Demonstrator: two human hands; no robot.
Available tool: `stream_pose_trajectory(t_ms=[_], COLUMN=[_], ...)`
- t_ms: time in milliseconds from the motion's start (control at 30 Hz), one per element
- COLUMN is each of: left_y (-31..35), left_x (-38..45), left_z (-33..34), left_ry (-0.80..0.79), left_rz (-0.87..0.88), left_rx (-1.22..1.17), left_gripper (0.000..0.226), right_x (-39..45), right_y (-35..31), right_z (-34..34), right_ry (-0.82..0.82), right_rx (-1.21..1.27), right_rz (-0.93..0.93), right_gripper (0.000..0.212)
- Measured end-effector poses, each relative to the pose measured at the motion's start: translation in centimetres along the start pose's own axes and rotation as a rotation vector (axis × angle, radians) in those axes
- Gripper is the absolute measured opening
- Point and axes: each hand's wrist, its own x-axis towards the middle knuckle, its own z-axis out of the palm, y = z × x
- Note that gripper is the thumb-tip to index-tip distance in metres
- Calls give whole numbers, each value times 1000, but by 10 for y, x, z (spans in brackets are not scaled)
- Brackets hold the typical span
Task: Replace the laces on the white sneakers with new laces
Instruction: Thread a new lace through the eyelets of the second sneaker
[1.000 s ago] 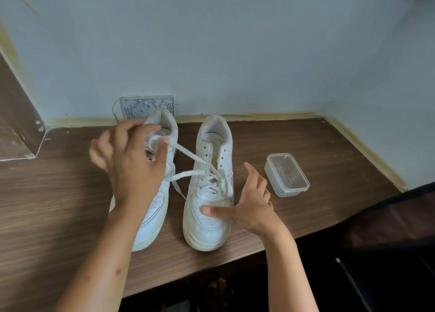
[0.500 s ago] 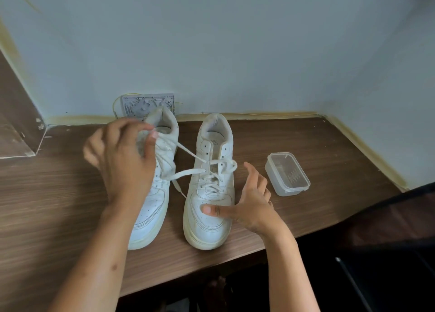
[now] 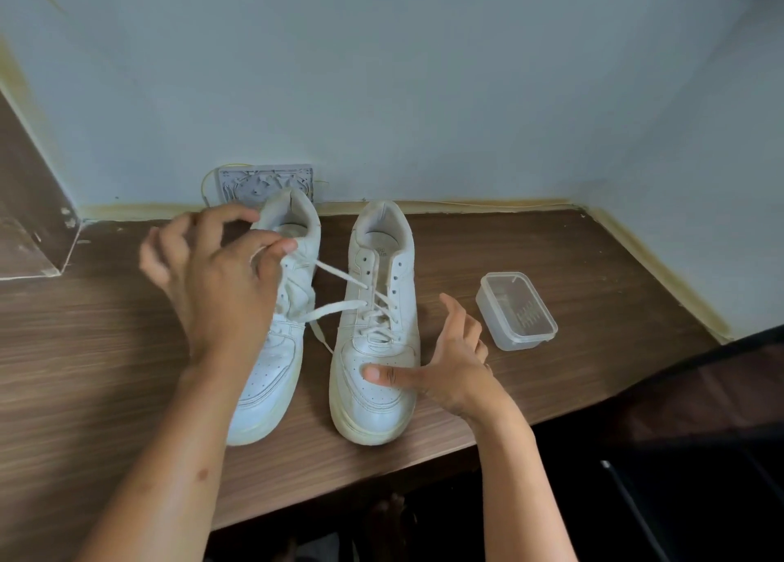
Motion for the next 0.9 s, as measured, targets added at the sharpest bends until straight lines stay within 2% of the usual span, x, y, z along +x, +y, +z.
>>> stream_pose_trajectory(t_ms=[133, 200, 267, 367, 467, 500, 567, 633, 733, 800, 900], left_y=[5, 4, 5, 11, 17, 20, 25, 31, 42, 48, 53], left_x=[3, 7, 7, 3, 1, 0, -1, -1, -1, -1, -1], left_z=[-3, -8, -13, -21, -23, -23, -20, -19, -22, -25, -24], left_ry=[-92, -201, -363, -692, -904, -938, -894, -756, -524, -409, -300], left_rz=[133, 225, 305, 296, 309, 332, 370, 405, 453, 470, 477], left_rx=[-85, -102, -53, 2, -113, -175, -277, -315, -323, -319, -332], left_gripper=[8, 17, 30, 31, 10, 21, 33, 27, 15, 17, 19], right_x=[0, -1, -2, -5, -8, -8, -8, -9, -16, -20, -26], right_y=[1, 1, 1, -2, -4, -4, -3, -3, -4, -8, -15], right_z=[0, 0, -1, -2, -5, -6, -11, -17, -21, -19, -13], right_ry=[-1, 0, 6, 59, 184, 222, 232, 130, -150, -310, -418], right_rx=[9, 17, 25, 47, 143, 183, 273, 404, 495, 507, 565], right_rz=[21, 35, 35, -31, -146, -188, -253, -294, -358, -407, -490], right_gripper=[149, 149, 148, 144, 117, 100, 62, 38, 35, 40, 34])
